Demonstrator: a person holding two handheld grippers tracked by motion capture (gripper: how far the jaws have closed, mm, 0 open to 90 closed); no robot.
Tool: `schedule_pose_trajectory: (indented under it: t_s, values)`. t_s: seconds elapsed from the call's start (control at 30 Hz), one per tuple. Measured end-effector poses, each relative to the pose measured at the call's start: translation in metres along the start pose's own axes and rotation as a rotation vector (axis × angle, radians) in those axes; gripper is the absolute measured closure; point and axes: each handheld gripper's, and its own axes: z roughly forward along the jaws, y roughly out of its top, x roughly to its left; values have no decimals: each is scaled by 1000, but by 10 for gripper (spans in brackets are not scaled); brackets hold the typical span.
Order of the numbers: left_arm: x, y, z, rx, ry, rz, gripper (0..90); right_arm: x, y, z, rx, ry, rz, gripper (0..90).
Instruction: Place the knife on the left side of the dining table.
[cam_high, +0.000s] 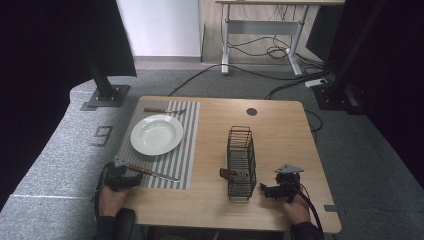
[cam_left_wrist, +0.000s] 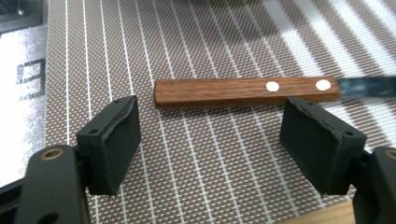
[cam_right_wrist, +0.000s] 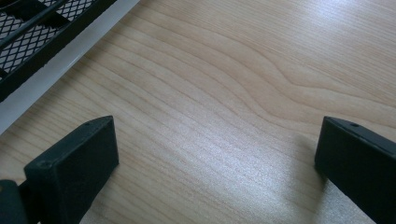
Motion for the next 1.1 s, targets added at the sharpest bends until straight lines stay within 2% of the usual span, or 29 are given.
schedule_pose_trajectory:
  t_s: [0.17, 0.3, 0.4, 0.47, 0.6, 0.77, 1.1]
  values:
    - [3, 8, -5, -32, -6, -21, 198, 0, 0, 0, 0, 0, 0, 0]
    - [-3, 18, -1, -44, -24, -4, 194, 0, 0, 0, 0, 0, 0, 0]
    - [-6, 26, 5, -45, -21, 5, 192, 0, 0, 0, 0, 0, 0, 0]
    - [-5, 31, 10, -43, -8, 3, 194, 0, 0, 0, 1, 0, 2, 0]
    - [-1, 39, 19, -9, 36, 5, 197, 0, 0, 0, 0, 0, 0, 0]
    - [3, 39, 25, 29, 64, 7, 198, 0, 0, 0, 0, 0, -1, 0]
    - [5, 32, 24, 44, 62, -3, 199, 0, 0, 0, 0, 0, 0, 0]
